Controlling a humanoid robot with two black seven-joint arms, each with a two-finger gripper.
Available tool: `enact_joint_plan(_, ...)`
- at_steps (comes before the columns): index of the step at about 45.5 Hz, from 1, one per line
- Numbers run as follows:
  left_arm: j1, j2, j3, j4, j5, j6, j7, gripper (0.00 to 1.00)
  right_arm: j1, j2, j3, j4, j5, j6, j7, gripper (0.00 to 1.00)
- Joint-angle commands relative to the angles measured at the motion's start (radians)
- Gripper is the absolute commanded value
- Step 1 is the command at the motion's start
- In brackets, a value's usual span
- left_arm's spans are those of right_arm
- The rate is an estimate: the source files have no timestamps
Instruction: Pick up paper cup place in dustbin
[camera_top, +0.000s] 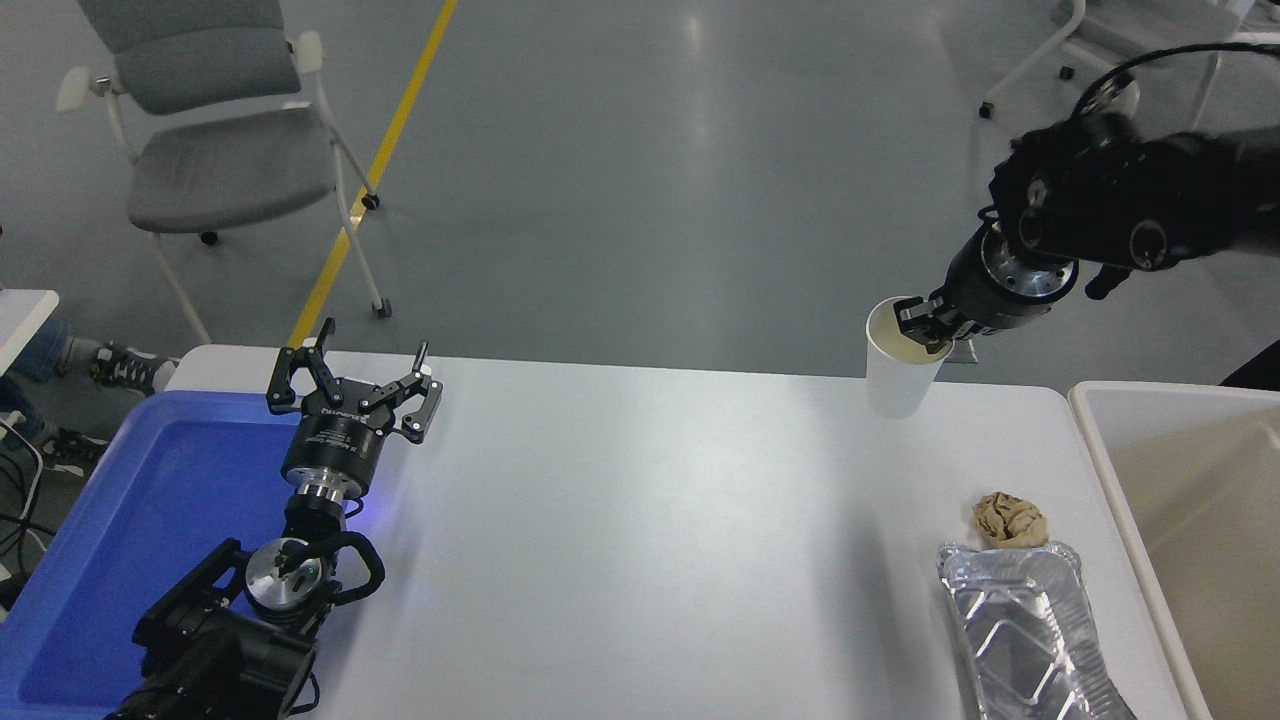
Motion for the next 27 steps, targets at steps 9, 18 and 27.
enact_joint_plan(9, 0.000, 0.000, 0.000, 0.000, 0.001, 0.000, 0.000, 0.99, 0.336, -0.059, -0.097, 0.161, 0.001, 0.126, -0.006, 0.00)
enact_joint_plan(18, 0.000, 0.000, 0.000, 0.000, 0.000, -0.001, 0.000, 0.99, 0.321, -0.132, -0.113, 0.139, -0.013, 0.092, -0.009, 0.00)
enact_joint_plan(27, 0.000, 0.000, 0.000, 0.000, 0.000, 0.000, 0.000, 0.99, 0.214, -0.283, -0.111, 0.044, -0.020, -0.097, -0.045, 0.00)
